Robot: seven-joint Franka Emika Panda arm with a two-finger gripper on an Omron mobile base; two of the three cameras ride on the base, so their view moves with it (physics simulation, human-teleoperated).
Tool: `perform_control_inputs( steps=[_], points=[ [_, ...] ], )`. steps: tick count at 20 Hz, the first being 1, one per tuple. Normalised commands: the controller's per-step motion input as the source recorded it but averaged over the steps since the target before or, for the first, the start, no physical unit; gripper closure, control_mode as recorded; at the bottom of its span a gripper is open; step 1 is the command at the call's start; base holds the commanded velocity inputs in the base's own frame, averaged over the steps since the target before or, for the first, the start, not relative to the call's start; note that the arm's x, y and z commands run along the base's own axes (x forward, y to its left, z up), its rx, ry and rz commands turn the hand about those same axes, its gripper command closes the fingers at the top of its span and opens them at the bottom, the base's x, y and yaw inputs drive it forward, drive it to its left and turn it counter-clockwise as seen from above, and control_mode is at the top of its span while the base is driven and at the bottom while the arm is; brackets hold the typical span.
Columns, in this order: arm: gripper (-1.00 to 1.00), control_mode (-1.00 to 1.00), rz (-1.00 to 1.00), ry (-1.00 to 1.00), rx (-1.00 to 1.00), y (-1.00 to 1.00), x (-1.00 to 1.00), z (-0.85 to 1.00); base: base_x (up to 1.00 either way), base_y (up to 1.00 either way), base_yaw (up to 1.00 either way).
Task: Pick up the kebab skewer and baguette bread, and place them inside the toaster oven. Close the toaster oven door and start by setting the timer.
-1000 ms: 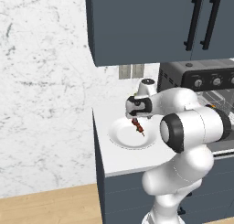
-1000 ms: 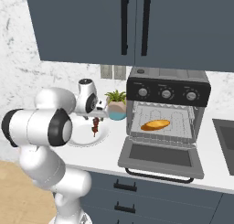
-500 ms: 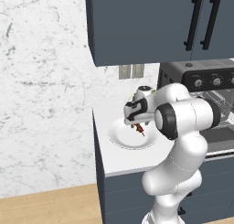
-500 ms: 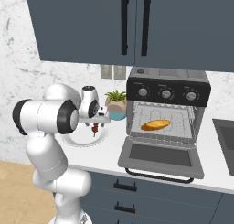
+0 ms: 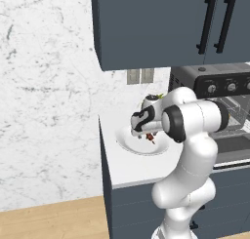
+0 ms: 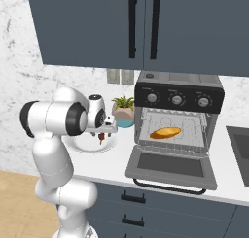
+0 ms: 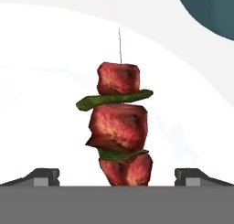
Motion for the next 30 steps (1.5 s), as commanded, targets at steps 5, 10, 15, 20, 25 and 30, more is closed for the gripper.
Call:
perform_control_inputs(
  steps=[5,10,15,20,25,30],
  points=[
    [-1.00,-1.00,0.00,0.00,0.00,0.00,0.05,-0.15,0.00,0.00,0.00],
    [1.00,-1.00,0.00,0.00,0.00,0.00,0.00,-0.13,0.00,0.00,0.00],
    [1.00,-1.00,0.00,0.00,0.00,0.00,0.00,-0.14,0.00,0.00,0.00],
    [1.00,-1.00,0.00,0.00,0.00,0.00,-0.01,-0.24,0.00,0.00,0.00],
    [1.00,-1.00,-0.04,-0.02,0.00,0.02,-0.12,-0.06,0.00,0.00,0.00],
    [1.00,-1.00,-0.14,-0.06,-0.01,0.02,-0.38,0.62,0.00,0.00,0.00]
  ],
)
